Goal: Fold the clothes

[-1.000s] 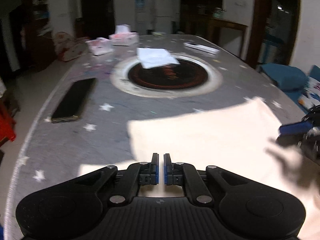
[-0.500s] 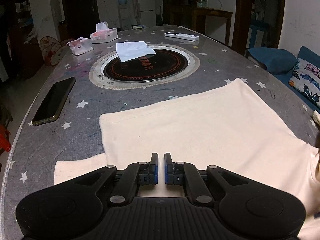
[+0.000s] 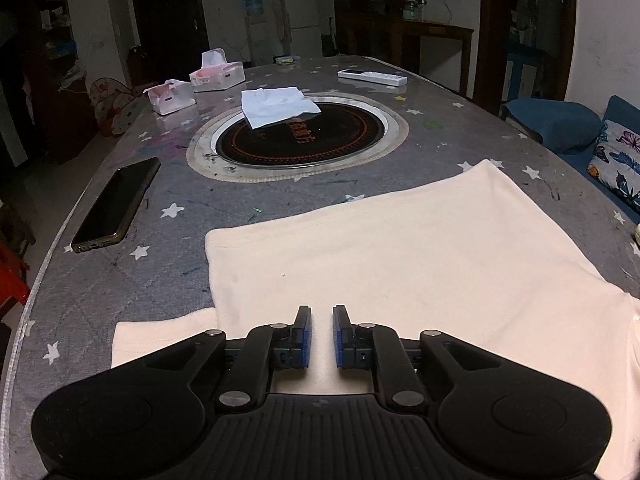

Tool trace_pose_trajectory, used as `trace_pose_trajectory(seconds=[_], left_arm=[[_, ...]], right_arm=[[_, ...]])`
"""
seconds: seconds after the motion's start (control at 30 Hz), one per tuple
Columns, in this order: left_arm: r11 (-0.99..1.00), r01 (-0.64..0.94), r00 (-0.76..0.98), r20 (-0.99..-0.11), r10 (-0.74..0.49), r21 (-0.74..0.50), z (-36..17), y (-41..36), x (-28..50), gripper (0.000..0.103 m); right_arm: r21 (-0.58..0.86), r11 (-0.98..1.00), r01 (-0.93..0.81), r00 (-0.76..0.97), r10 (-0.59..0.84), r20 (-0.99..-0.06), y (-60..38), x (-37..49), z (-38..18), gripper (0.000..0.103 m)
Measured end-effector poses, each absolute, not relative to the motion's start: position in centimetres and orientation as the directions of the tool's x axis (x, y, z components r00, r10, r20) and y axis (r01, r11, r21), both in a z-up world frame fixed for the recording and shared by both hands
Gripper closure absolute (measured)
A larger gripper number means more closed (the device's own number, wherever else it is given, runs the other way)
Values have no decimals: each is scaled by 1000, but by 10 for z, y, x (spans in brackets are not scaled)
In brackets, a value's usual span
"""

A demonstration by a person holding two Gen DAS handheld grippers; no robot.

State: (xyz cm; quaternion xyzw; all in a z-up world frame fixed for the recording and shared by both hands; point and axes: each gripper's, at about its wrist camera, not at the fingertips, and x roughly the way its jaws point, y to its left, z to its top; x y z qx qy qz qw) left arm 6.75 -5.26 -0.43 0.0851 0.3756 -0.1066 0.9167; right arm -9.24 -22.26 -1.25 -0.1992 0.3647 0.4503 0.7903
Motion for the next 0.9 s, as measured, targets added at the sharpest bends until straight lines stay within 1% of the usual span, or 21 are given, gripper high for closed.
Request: trace_pose_trajectory(seconds=[0.07,0.1,0.17,0.23,0.33,0.47,0.57,0.67,0.73,0.8,0.83,0.87,0.9], left_arm=[[963,256,701,-702,-125,85,-5,-53,67,86],[963,252,704,-700,-118,91,-5,-53,66,81],[966,241,709,-697,-107,96,-5,-51,65,74],[969,229,712,-695,-101,94,-4,-49,64,73],[969,232,714,-692,-109,86,-1,-49,56,73],[957,285,710,-682,-173,54,4,-59,36,73],[939,342,695,-678,-239,20,7,-73,18,73],[911,413,674,-669,-313,-10,12,-91,2,73],[889,457,656,-662,-362,-32,15,-102,-8,73],[863,502,635,-654,-412,-56,19,-114,-18,69],[849,525,625,-649,-434,-62,20,-120,-23,66],[835,546,615,-644,-454,-67,22,-126,-27,62],[821,566,606,-640,-472,-69,23,-131,-31,60]], right_arm=[[18,524,-851,336,572,-748,-223,-97,-13,100],[20,529,-849,340,574,-745,-224,-98,-12,96],[44,540,-841,338,586,-736,-227,-100,-9,93],[74,551,-831,333,600,-728,-233,-101,-4,88],[95,592,-800,360,602,-713,-248,-100,5,88],[98,702,-706,465,563,-683,-282,-90,18,88],[63,816,-574,588,465,-662,-317,-71,28,88],[6,906,-422,689,325,-648,-353,-49,30,88],[-20,954,-298,731,215,-647,-378,-34,25,81],[7,985,-172,744,134,-655,-406,-21,19,81],[29,992,-120,745,109,-659,-420,-16,15,81],[44,997,-70,745,81,-662,-433,-13,11,81],[63,998,-31,741,65,-668,-445,-10,7,81]])
